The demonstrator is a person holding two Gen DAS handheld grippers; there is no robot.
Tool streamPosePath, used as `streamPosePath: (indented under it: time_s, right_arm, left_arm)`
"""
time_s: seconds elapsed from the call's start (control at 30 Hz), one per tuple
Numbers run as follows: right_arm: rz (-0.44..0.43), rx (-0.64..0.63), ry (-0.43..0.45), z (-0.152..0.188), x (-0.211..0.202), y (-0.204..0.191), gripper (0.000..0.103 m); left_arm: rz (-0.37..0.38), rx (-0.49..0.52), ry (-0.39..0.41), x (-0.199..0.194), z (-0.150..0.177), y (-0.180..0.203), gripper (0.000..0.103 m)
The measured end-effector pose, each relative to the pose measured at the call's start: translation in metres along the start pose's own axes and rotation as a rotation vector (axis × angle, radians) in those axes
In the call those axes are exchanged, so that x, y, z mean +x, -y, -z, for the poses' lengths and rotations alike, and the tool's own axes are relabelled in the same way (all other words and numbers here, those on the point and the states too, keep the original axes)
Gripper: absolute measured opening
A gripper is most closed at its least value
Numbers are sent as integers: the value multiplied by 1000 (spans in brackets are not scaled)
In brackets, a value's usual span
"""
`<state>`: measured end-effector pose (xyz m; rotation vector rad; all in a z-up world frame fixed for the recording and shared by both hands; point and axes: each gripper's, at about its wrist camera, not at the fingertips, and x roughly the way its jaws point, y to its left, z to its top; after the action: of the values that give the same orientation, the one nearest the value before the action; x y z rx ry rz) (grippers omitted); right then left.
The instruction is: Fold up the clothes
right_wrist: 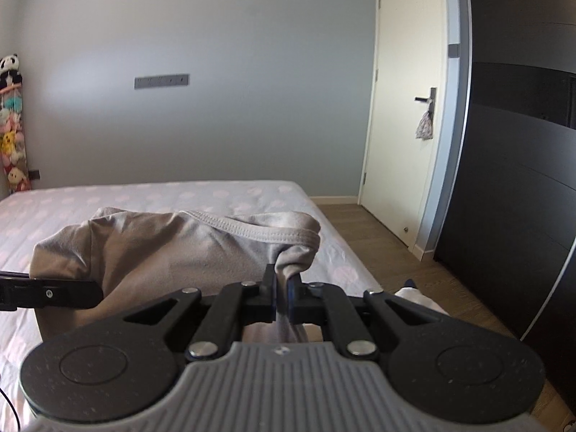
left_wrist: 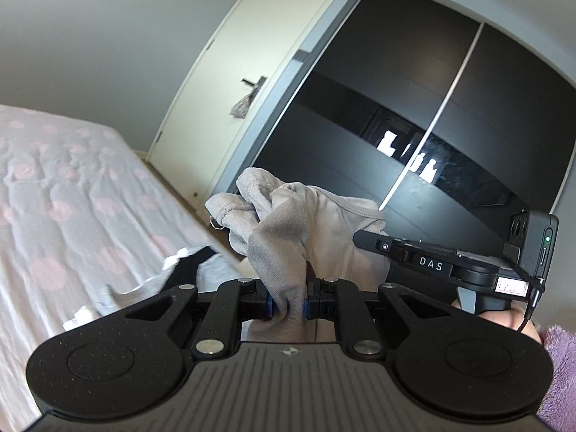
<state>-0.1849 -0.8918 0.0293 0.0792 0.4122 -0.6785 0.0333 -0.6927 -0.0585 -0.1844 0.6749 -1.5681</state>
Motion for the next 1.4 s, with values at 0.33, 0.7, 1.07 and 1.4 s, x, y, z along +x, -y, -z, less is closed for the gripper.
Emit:
streamPosePath:
  time_s: [0.33, 0.7, 1.07, 1.4]
  right_arm:
    - [-46, -35, -138, 16, 117, -30, 6]
    - [-19, 22, -237, 36, 162, -26, 15]
    - [-39, 70, -174, 29, 87, -2, 17]
    - [-115, 0, -233, 79, 24, -15, 13]
  left_arm:
    - [-76, -87, -96, 30, 6, -73, 13]
    - [-127, -127, -159, 34, 15, -105, 24]
    - [-252, -45, -123, -3, 7, -64, 26]
    - [-179, 35, -131, -17, 26, -5, 26]
